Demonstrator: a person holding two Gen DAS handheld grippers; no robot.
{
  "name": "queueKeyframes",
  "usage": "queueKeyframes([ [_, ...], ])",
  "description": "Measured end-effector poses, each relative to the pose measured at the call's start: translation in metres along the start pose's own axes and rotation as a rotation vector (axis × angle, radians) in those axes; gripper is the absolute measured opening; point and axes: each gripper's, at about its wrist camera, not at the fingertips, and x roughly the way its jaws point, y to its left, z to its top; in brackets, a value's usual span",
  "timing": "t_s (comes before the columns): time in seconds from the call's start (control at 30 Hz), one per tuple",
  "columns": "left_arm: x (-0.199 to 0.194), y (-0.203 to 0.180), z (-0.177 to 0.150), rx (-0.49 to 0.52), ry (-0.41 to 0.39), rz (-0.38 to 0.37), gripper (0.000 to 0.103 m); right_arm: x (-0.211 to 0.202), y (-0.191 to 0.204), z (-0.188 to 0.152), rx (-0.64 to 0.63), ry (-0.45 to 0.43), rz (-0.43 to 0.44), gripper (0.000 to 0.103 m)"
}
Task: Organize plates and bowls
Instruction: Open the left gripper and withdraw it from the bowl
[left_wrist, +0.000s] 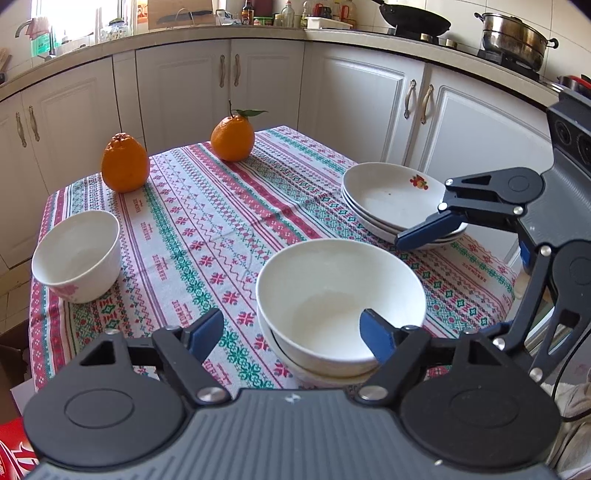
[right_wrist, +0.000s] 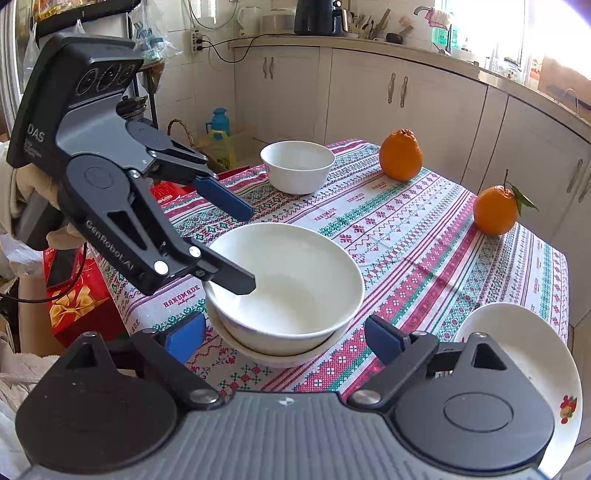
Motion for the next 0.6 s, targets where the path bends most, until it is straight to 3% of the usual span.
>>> queueKeyframes([
  [0.33,0.001,0.003,-0.008,-0.039,-0.011,-0.016,0.081,-0.003,0.005,-0.005,0.007,0.007,-0.015,0.096],
  [0.43,-0.007,0.006,-0.011,-0.048,-0.047,0.007,0.082,-0.008,0.006,-0.003,0.004,-0.003,-0.022,0.099],
  [0.5,-0.015,0.009,-0.014,-0.048,-0.086,0.025,0.09,-0.012,0.005,-0.001,0.002,-0.013,-0.024,0.101],
  [0.6,-0.025,0.013,-0.016,-0.035,-0.132,0.06,0.092,-0.016,0.003,0.005,0.0,-0.025,-0.024,0.103],
])
